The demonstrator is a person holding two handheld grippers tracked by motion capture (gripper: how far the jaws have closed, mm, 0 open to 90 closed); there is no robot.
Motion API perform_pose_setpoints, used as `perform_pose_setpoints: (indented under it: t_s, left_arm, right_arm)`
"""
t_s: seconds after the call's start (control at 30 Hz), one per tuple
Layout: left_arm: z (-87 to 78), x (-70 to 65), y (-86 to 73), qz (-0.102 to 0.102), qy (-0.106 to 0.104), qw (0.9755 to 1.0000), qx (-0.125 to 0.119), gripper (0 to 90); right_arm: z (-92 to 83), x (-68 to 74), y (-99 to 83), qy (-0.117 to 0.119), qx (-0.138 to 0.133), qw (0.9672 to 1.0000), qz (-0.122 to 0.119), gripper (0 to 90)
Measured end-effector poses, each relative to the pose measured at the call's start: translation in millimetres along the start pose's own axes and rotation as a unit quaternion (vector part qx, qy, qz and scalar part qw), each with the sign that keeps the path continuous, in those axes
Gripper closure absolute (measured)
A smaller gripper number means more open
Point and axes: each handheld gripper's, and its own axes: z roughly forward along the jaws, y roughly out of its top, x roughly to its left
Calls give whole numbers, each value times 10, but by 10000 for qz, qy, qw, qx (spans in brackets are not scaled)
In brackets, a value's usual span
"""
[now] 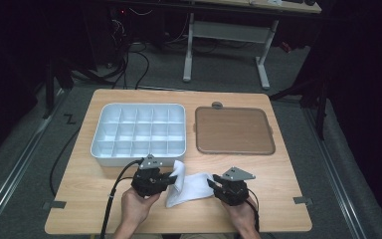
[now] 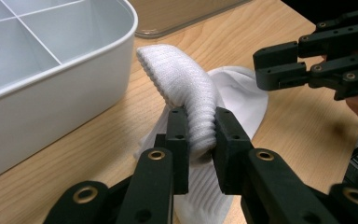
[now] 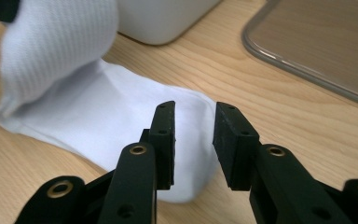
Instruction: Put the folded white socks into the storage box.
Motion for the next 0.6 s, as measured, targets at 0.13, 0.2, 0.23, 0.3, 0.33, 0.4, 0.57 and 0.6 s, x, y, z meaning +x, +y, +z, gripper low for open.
perform_pose_setpoints:
  t_s: [0.13, 0.2, 0.23, 0.3, 0.33, 0.4, 0.57, 0.6]
  left_arm:
    - [45, -21, -36, 85, 23, 9999, 78, 780]
    - [69, -31, -55, 141, 37, 9998, 134, 781]
    - [78, -38, -63, 158, 40, 9998, 153, 780]
    - [112, -56, -87, 206, 50, 9996, 190, 780]
    - [126, -63, -99, 231, 58, 9995, 215, 780]
    - [149, -74, -120, 290, 69, 9992, 262, 780]
    - [212, -104, -179, 411, 93, 9985, 361, 780]
    - [219, -107, -184, 417, 90, 9984, 366, 780]
  right_arm:
    - [41, -48, -54, -43, 124, 9999, 49, 688]
    - [61, -61, -75, -48, 155, 9999, 55, 683]
    - [70, -61, -84, -48, 162, 9998, 46, 682]
    - [90, -62, -98, -74, 188, 9998, 28, 680]
    - [104, -73, -104, -75, 209, 9998, 12, 679]
    - [124, -96, -112, -100, 241, 9996, 62, 676]
    - [112, -129, -125, -180, 193, 9996, 108, 639]
    - [112, -129, -125, -180, 193, 9996, 108, 639]
